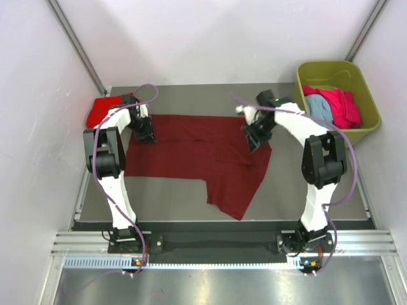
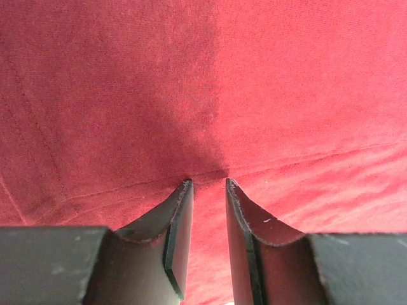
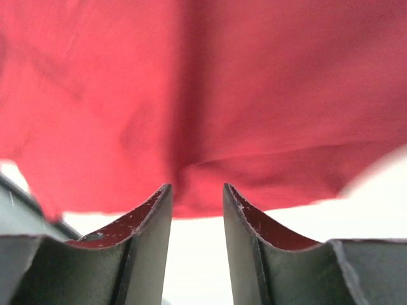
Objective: Fold and stack the t-shirts
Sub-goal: Fold the tshirt
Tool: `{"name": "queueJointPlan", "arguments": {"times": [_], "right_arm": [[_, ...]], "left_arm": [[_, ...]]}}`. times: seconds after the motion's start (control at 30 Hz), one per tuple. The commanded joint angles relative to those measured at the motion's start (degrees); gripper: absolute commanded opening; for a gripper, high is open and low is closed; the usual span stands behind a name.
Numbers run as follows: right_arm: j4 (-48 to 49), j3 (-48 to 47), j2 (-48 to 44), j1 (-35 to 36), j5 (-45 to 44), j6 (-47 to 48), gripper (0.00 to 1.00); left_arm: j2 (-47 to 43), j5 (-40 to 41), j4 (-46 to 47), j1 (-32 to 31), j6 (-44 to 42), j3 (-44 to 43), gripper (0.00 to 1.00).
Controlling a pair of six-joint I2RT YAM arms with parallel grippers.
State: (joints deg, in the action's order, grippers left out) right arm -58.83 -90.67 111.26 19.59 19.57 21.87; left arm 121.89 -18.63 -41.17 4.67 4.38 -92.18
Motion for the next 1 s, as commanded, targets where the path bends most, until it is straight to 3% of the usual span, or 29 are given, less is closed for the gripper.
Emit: {"name": "queueJointPlan", "arguments": {"times": [0.0, 0.33, 0.73, 0.97], "right_arm": [[5.92, -7.4, 2.63, -5.27, 3.89, -7.9, 0.38], [6.18, -18.74, 19.67, -10.54, 8.11, -9.03, 0.38], [7.06, -21.39, 26.63, -15.9, 5.65, -11.06, 0.38], [5.92, -34.2, 34.45, -18.45, 4.68, -11.4, 0.35]], "left_arm": [[1.78, -0.62, -1.63, -0.19, -1.48, -2.82, 0.33], [2.83, 2.19, -2.95, 0.43, -3.24, -0.72, 0.33], [6.78, 6.59, -2.08, 0.34, -5.35, -0.45, 0.33], [12.31, 6.86, -3.13, -1.5, -6.14, -7.04, 0.32]]}}
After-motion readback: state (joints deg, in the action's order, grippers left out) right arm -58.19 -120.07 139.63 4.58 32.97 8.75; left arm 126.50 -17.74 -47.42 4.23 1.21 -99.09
